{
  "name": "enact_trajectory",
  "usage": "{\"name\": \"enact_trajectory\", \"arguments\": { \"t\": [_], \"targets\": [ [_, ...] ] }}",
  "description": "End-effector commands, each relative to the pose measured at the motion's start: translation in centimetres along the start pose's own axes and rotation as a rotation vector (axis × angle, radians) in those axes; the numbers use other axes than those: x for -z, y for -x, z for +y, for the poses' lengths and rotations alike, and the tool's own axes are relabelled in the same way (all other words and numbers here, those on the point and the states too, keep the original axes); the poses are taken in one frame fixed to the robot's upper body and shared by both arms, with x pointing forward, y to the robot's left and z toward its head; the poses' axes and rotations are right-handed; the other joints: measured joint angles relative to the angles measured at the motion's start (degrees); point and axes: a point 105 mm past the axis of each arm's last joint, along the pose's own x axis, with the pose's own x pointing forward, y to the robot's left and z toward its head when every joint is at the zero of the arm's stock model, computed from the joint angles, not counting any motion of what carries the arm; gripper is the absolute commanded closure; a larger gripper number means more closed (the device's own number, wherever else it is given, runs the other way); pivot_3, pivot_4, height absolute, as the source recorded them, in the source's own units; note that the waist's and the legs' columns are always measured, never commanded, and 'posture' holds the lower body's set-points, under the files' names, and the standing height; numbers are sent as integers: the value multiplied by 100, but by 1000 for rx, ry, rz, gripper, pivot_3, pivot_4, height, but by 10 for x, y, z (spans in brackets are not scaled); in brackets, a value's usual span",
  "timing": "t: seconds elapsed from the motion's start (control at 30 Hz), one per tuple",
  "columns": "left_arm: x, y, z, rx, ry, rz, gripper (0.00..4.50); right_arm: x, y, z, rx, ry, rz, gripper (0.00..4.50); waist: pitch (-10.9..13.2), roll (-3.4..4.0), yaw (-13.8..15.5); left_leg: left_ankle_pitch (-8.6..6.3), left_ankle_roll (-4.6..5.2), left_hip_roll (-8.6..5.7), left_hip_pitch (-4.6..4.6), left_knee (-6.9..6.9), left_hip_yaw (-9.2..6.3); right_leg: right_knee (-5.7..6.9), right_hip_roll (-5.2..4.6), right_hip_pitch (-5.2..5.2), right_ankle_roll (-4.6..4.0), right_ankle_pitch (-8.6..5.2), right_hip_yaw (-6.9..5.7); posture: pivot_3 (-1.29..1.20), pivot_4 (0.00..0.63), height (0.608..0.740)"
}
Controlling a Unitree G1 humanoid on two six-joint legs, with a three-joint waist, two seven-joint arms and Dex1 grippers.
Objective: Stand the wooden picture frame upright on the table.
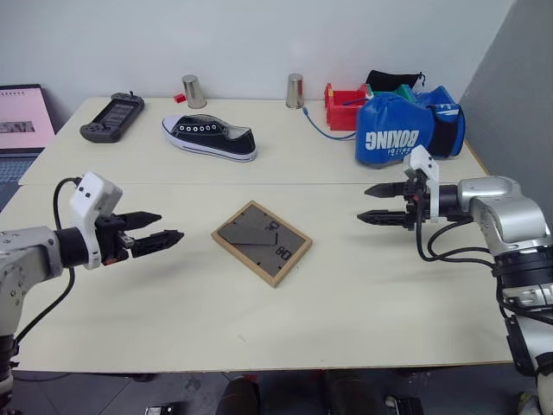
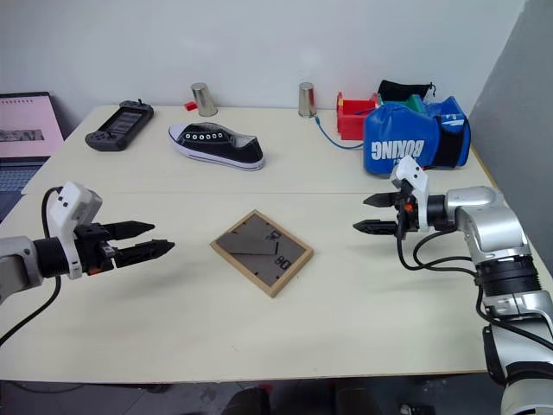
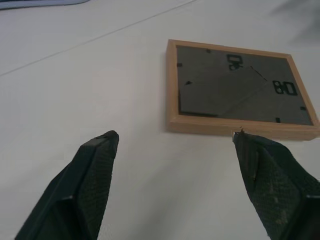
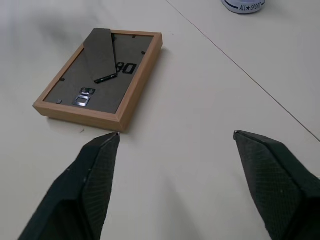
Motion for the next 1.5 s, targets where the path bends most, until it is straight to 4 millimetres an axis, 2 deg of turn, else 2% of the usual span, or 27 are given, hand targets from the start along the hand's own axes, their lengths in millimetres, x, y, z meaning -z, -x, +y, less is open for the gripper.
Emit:
{"name": "enact_trajectory", "arguments": {
  "t": [0.03, 0.23, 0.33, 0.43, 0.67, 0.87, 1.07, 1.33, 1.5],
  "targets": [
    [0, -4, -11, 4, -12, -28, 1659, -4, -16, 2, -10, 23, -21, 1835, 0, 0, -5, 0, 0, 2, 0, 1, -1, 1, 1, -1, 0, 0, 0, 0, 150, 740],
    [18, -24, -25, 8, 7, -24, 3007, 1, -49, 6, -35, 37, -21, 3315, 0, 0, -5, 0, 0, 1, 0, 3, -3, 3, 2, 0, -1, 1, 0, 0, 150, 740],
    [24, -32, -26, 2, 7, -18, 3848, 3, -61, 5, -31, 47, -18, 4220, 0, 0, -6, 0, 0, 1, -1, 3, -4, 3, 2, 0, -1, 1, 0, 0, 150, 740],
    [27, -39, -21, -25, 12, -28, 4442, 5, -73, 5, -29, 54, -14, 4500, -1, 0, -6, 0, 0, 1, 1, 3, -3, 3, 1, 2, -1, 1, 1, 0, 150, 740],
    [33, -49, -9, -66, 29, -39, 4477, 16, -91, 7, -34, 74, 9, 4500, -1, 0, -6, 0, -1, 0, 0, 3, -5, 4, 1, 2, -2, 1, 0, 0, 150, 740],
    [37, -73, -1, -108, 25, -34, 4477, 27, -106, 13, -18, 120, 44, 4500, -2, -1, -6, 1, -1, 0, 1, 4, -6, 8, 1, 3, -1, 1, -3, 0, 150, 740],
    [38, -91, 6, -115, 3, -29, 4477, 26, -107, 32, -86, 149, 37, 4500, -2, -1, 2, 1, -1, -1, -1, 4, -11, 11, 1, 3, -2, 2, -5, 0, 150, 740],
    [27, -110, 3, -42, -50, -32, 4477, 20, -102, 65, -222, 154, 36, 4500, -2, -1, 11, 1, -1, -3, 0, 10, -16, 22, 1, 3, -2, 2, -10, 0, 150, 740],
    [21, -120, 0, 1, -79, -33, 4477, 17, -101, 69, -227, 150, 38, 4500, -2, -1, 13, 1, -1, -5, -1, 14, -18, 22, 1, 5, -2, 2, -11, 0, 150, 740]
  ]
}}
